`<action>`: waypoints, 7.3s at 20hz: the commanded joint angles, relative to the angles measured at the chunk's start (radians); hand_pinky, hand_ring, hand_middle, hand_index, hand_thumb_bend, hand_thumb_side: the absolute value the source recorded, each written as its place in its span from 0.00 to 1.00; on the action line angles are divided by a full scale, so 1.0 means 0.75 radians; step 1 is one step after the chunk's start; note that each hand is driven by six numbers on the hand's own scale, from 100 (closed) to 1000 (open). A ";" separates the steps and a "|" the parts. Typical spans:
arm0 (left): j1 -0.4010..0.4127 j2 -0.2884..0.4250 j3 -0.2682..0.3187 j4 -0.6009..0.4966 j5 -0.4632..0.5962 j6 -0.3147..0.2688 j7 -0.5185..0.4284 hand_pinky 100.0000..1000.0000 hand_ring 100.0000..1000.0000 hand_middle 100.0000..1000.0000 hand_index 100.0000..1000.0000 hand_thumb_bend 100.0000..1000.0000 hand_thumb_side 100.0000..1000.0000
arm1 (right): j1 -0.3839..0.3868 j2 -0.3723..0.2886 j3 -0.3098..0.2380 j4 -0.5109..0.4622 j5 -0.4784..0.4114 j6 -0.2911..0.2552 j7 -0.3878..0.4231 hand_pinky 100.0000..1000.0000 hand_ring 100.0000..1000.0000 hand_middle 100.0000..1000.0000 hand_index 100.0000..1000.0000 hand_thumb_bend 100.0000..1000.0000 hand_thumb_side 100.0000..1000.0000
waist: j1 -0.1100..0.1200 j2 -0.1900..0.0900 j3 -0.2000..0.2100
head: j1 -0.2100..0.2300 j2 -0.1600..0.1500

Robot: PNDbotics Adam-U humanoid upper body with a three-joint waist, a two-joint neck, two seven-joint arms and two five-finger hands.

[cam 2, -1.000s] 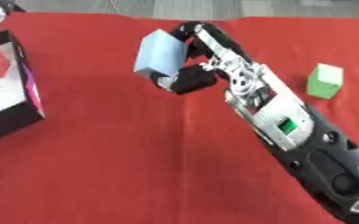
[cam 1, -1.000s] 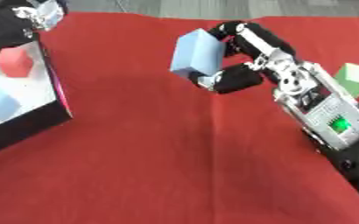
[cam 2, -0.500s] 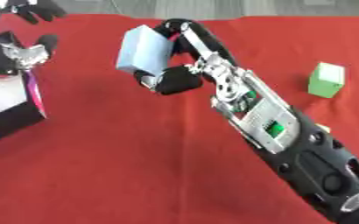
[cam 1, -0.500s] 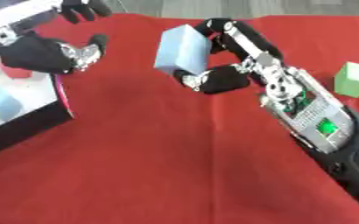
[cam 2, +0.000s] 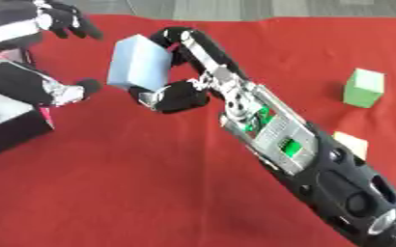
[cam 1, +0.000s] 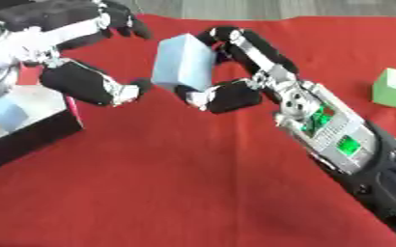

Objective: Pick up the objects with one hand, pass them to the other hand, and then place them into the box on the other side of the table.

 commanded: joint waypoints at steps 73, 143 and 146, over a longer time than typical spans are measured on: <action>0.010 -0.010 -0.071 -0.014 -0.117 0.110 0.191 0.69 0.63 0.41 0.35 0.00 0.06 | -0.049 -0.019 0.029 -0.063 0.124 0.053 0.194 0.79 0.67 0.60 0.66 0.00 0.00 | 0.005 -0.039 -0.014 | 0.034 -0.018; 0.455 0.263 0.281 -0.014 -0.025 0.245 0.491 0.68 0.60 0.34 0.31 0.00 0.02 | -0.048 -0.060 -0.031 -0.066 0.356 0.116 0.335 0.89 0.78 0.71 0.84 0.24 0.00 | 0.006 -0.028 -0.038 | 0.110 -0.030; 0.508 0.285 0.326 -0.014 -0.007 0.264 0.538 0.68 0.60 0.34 0.31 0.07 0.03 | -0.051 -0.067 -0.034 -0.074 0.346 0.128 0.325 0.89 0.77 0.71 0.84 0.27 0.00 | 0.005 -0.027 -0.035 | 0.125 -0.031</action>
